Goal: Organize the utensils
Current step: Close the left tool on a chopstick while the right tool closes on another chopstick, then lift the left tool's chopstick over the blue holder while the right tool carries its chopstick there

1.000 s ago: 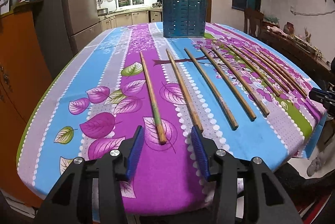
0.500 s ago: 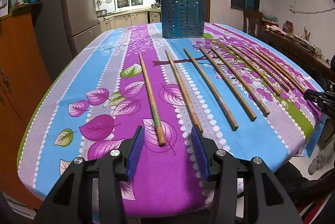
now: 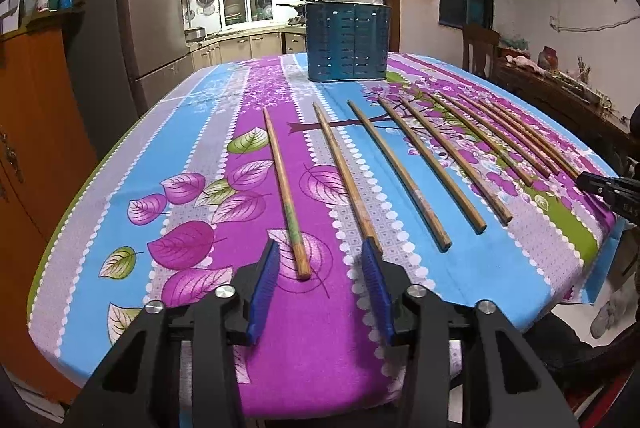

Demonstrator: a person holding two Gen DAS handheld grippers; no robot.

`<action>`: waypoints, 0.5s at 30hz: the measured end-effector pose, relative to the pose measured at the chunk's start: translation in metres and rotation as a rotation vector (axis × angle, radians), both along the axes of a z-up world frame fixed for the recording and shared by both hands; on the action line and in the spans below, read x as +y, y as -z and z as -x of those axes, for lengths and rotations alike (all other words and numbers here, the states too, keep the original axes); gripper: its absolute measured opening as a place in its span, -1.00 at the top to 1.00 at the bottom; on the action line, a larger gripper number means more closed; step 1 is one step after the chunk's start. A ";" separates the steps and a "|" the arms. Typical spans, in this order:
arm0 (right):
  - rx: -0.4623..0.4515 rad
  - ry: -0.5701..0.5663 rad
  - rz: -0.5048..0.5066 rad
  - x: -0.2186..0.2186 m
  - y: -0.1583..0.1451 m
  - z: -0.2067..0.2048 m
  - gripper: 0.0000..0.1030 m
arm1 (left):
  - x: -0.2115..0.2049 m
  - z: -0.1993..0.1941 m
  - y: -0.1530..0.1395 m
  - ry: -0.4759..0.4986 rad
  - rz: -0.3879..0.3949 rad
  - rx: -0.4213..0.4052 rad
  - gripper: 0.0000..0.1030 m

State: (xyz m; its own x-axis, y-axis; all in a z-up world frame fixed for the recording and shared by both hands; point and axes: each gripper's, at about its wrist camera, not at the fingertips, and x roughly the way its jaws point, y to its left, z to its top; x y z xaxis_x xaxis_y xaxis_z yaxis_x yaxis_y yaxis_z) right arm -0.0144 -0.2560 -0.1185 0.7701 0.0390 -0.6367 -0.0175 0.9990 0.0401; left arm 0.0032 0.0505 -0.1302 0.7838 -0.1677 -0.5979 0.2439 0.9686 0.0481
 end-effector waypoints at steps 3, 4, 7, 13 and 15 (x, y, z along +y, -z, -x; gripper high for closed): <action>-0.008 0.009 -0.014 0.002 0.001 0.003 0.89 | 0.002 0.002 0.001 0.004 0.008 -0.014 0.57; -0.010 0.011 -0.019 0.002 0.001 0.005 0.89 | 0.004 0.002 0.001 -0.003 0.015 -0.013 0.65; -0.014 0.015 -0.035 0.003 0.001 0.007 0.90 | 0.010 0.002 0.001 -0.013 0.032 -0.013 0.80; -0.044 0.010 -0.030 0.009 -0.009 0.017 0.90 | 0.012 0.009 -0.003 -0.033 0.018 -0.026 0.84; -0.067 0.007 -0.027 0.009 -0.016 0.023 0.90 | 0.015 0.013 -0.009 -0.042 0.031 -0.044 0.84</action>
